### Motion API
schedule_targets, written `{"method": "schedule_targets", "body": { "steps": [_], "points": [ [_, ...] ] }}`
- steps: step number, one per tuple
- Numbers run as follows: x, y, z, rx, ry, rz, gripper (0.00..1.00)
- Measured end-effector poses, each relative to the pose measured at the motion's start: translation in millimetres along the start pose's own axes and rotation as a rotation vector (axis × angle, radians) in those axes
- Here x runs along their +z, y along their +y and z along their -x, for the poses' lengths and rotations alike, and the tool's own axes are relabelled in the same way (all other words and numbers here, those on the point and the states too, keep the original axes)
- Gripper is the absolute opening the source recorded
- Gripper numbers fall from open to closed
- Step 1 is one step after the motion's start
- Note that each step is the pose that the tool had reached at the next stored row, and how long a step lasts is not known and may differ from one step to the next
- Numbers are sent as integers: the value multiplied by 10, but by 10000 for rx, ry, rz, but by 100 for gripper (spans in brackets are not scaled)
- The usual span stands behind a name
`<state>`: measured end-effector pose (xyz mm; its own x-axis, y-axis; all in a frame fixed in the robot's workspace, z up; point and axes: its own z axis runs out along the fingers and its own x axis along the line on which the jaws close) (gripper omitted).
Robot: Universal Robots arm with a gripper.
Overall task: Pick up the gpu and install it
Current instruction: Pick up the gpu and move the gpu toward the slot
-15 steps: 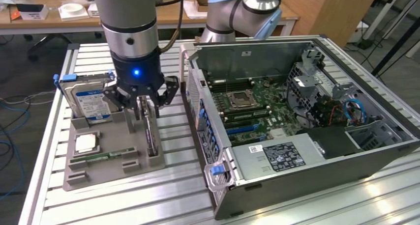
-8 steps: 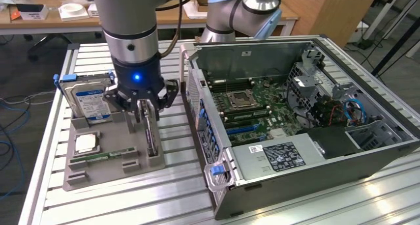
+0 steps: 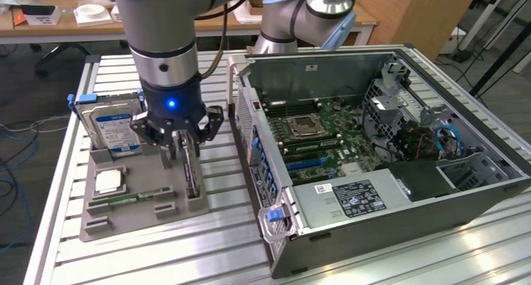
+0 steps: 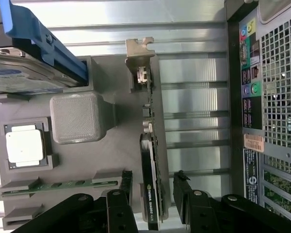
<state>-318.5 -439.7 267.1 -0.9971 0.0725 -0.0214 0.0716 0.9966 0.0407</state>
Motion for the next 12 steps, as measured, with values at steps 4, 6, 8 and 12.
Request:
{"method": "schedule_targets", "body": {
  "steps": [4, 6, 8, 12],
  "points": [
    [58, -2, -2, -9, -1, 1, 47],
    [86, -3, -3, -19, 0, 1, 47],
    [114, -4, -4, -29, 0, 1, 47],
    [166, -6, -4, -50, 1, 2, 47]
  ]
}}
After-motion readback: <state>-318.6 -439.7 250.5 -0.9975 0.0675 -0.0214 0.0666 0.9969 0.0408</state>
